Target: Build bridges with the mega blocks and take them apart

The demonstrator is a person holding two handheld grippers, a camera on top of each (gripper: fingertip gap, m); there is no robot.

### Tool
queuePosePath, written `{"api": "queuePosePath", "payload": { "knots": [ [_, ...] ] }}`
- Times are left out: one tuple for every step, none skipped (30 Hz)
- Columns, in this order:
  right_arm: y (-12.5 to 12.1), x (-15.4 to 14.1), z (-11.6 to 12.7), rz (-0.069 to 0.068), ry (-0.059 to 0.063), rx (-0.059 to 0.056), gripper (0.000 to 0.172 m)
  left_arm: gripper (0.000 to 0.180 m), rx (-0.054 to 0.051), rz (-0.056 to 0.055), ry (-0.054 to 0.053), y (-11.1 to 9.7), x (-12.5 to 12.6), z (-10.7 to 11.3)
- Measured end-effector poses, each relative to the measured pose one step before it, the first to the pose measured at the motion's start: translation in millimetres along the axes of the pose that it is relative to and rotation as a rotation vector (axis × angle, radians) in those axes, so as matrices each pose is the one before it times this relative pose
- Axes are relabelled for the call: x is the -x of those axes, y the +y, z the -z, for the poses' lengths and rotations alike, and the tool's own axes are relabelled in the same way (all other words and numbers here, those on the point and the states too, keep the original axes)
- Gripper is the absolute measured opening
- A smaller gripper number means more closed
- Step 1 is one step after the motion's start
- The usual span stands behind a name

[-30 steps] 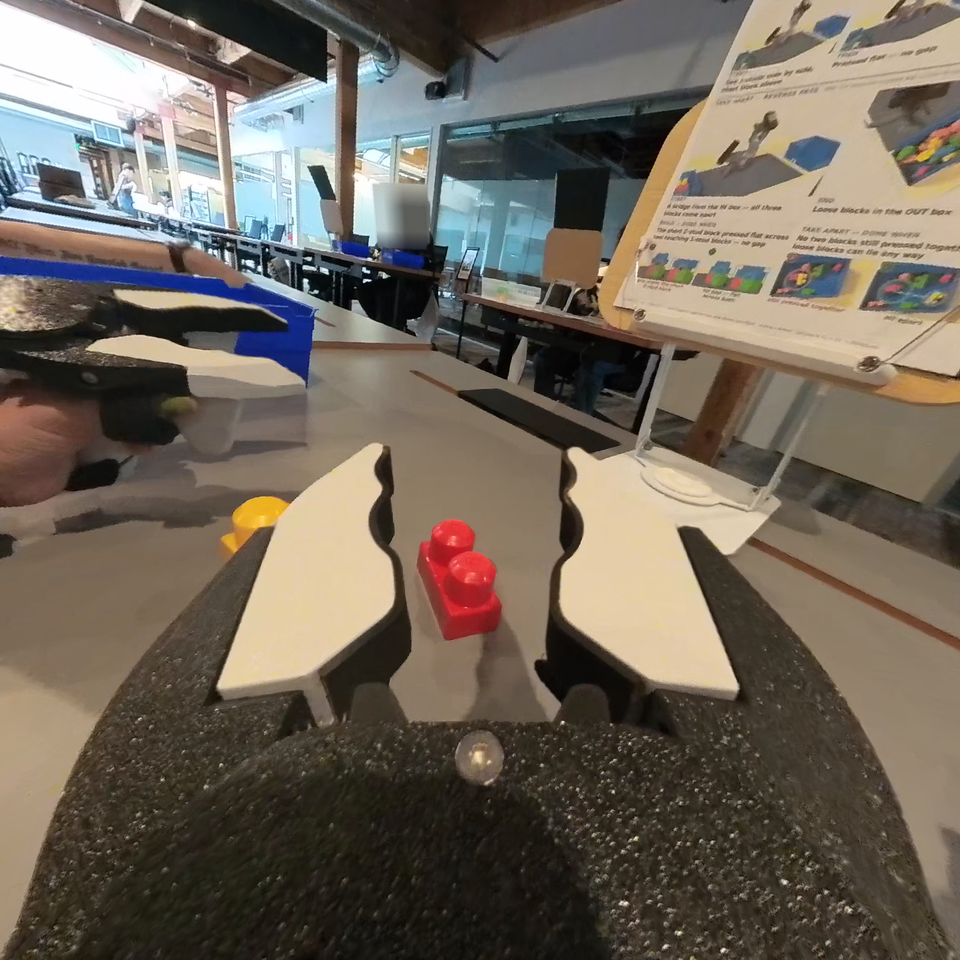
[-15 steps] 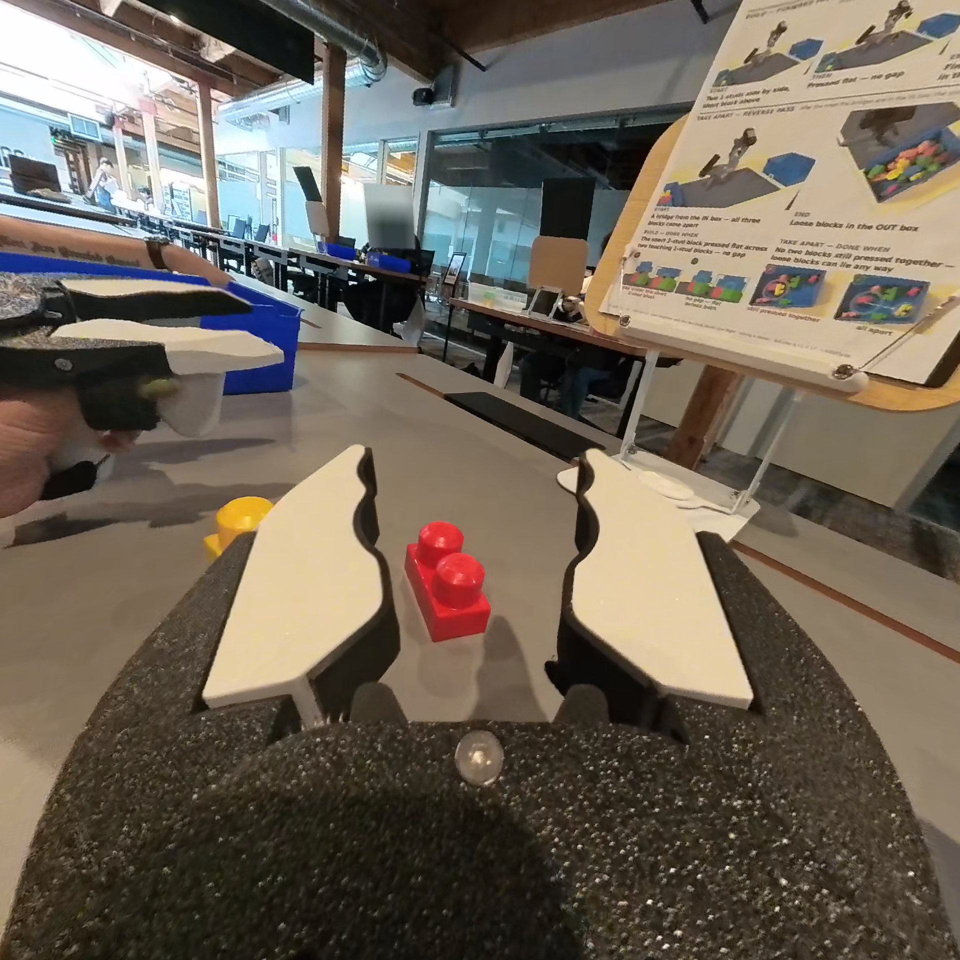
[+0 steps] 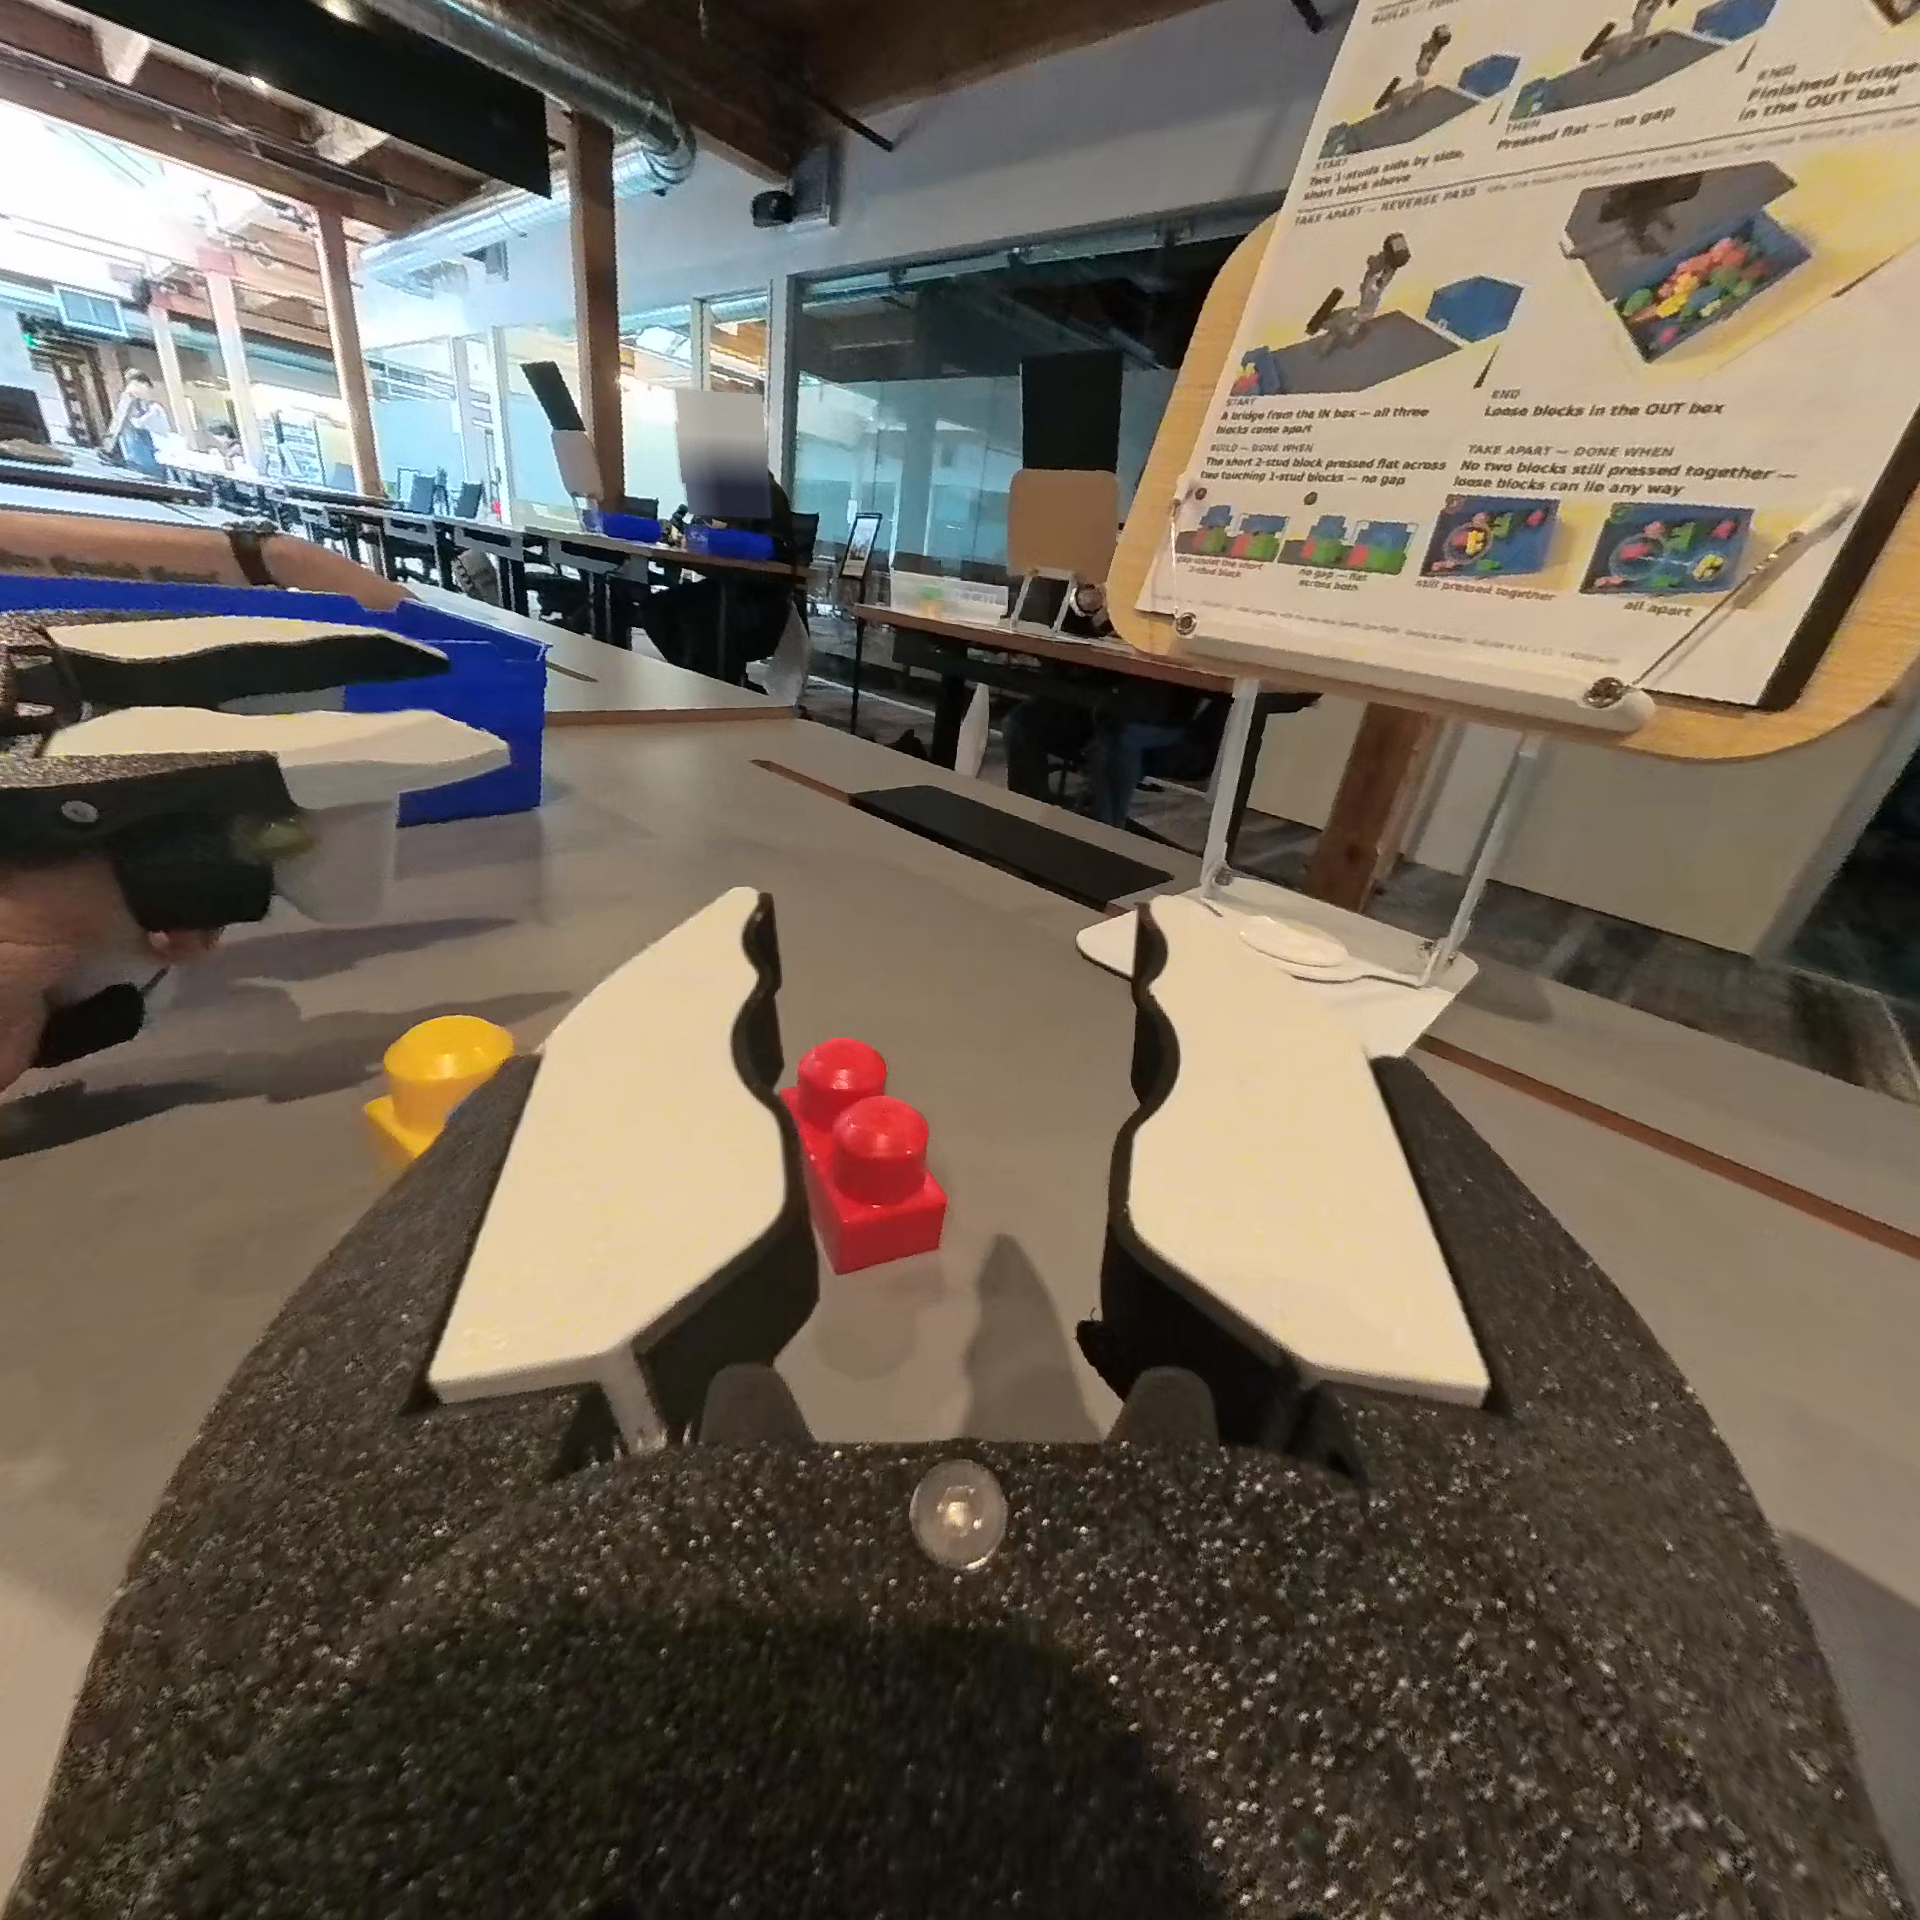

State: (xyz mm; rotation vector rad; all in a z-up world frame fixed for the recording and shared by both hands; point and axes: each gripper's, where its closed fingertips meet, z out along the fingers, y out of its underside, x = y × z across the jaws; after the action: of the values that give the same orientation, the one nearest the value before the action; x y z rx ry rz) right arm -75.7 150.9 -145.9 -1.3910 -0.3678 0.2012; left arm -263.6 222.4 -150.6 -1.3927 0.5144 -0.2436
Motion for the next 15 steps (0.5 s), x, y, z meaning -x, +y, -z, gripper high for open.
{"api": "queuePosePath", "payload": {
  "knots": [
    [-0.13, -1.2, 0.12, 0.0002, 0.0056, 0.0016, 0.065, 0.064, 0.0001, 0.0014, 0.0024, -0.35, 0.0, 0.39],
    [-0.4, -1.69, 0.12, -0.0004, 0.0081, 0.001, 0.065, 0.064, -0.0014, 0.0005, 0.0024, -0.57, -0.02, 0.46],
    [-0.5, -1.47, 0.43, 0.0001, 0.0072, 0.0, 0.064, 0.063, -0.0011, 0.0004, 0.0008, -0.56, 0.15, 0.56],
    [-0.21, -1.47, 0.77, 0.0008, 0.0079, 0.0004, 0.064, 0.063, 0.0024, 0.0004, -0.0037, 0.01, 0.55, 0.28],
    [-0.3, -1.59, 0.78, -0.0009, 0.0082, -0.0005, 0.064, 0.064, 0.003, -0.0001, -0.0049, 0.21, 0.57, -0.21],
    [-0.48, -1.07, 0.56, -0.0023, 0.0047, -0.002, 0.064, 0.064, 0.0028, -0.0013, -0.0036, 0.44, 0.29, -0.16],
    [-0.18, -0.75, 0.22, -0.0026, 0.003, -0.0009, 0.064, 0.065, 0.0035, -0.0021, -0.0019, 0.52, -0.05, -0.42],
    [0.43, -0.45, -0.19, -0.0028, 0.0017, 0.0025, 0.063, 0.065, 0.0023, -0.0026, -0.0009, 0.45, -0.12, -0.14],
    [0.78, -0.02, -0.46, -0.0017, 0.0, 0.0043, 0.063, 0.066, 0.0016, -0.0036, -0.0013, 0.44, 0.02, -0.05],
    [0.9, 0.14, -0.42, 0.0, 0.0004, 0.0047, 0.063, 0.066, 0.0015, -0.0033, -0.0012, 0.36, 0.18, 0.03],
    [0.68, 0.04, -0.28, 0.0017, 0.0012, 0.0049, 0.063, 0.066, 0.0033, -0.001, -0.001, 0.56, 0.22, -0.07],
    [0.52, -0.28, -0.32, 0.0029, 0.003, 0.0045, 0.063, 0.067, 0.0054, 0.002, 0.0007, 0.83, 0.12, -0.32],
    [0.22, -0.71, -0.22, 0.0027, 0.0042, 0.0036, 0.063, 0.067, 0.0072, 0.0049, 0.0031, 0.96, -0.01, -0.46],
    [-0.27, -1.41, -0.37, 0.0047, 0.0081, 0.0058, 0.063, 0.068, 0.0121, 0.0051, 0.0027, 1.38, 0.46, -0.38],
    [-0.6, -2.88, -0.7, 0.0135, 0.0166, 0.0116, 0.064, 0.068, 0.019, -0.0011, 0.0057, 1.49, 0.67, -0.36]
  ]
}}
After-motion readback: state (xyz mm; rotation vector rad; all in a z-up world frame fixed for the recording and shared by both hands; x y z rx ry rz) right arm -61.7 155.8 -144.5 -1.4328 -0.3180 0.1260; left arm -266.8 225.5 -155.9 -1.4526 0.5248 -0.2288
